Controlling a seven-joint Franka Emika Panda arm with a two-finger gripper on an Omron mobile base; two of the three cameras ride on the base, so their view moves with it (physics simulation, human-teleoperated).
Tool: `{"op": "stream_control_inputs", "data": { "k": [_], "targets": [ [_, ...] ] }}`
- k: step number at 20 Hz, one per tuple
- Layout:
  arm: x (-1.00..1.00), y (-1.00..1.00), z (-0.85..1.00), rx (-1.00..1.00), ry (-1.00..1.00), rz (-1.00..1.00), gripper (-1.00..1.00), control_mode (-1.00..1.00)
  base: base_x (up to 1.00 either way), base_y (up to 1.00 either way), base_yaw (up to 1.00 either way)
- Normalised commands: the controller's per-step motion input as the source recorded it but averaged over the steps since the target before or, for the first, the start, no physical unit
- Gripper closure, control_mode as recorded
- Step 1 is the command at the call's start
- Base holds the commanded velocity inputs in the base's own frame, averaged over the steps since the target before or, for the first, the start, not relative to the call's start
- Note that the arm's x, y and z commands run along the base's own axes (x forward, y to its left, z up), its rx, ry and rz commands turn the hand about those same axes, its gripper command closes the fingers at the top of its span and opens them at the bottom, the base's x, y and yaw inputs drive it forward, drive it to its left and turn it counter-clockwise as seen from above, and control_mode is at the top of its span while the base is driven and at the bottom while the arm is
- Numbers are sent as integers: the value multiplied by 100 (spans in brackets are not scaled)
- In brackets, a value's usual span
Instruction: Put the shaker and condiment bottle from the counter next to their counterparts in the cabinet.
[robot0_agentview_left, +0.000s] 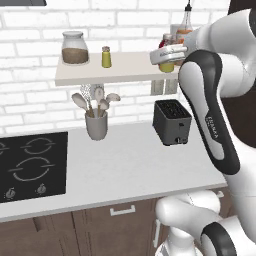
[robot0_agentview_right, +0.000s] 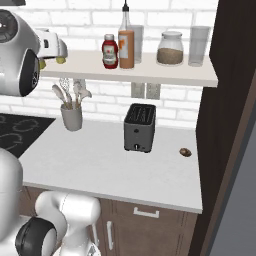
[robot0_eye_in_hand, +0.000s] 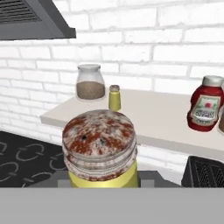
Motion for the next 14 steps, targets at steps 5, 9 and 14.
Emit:
{"op": "stream_control_inputs", "data": {
  "k": [5,9,14],
  "targets": [
    [27,27,-2,6,-1,0,100,-100,0,0,0],
    [51,14,-2,2,0,0,100,-100,0,0,0],
    [47,4,-8,-1,0,0,100,-100,0,0,0]
  ]
}}
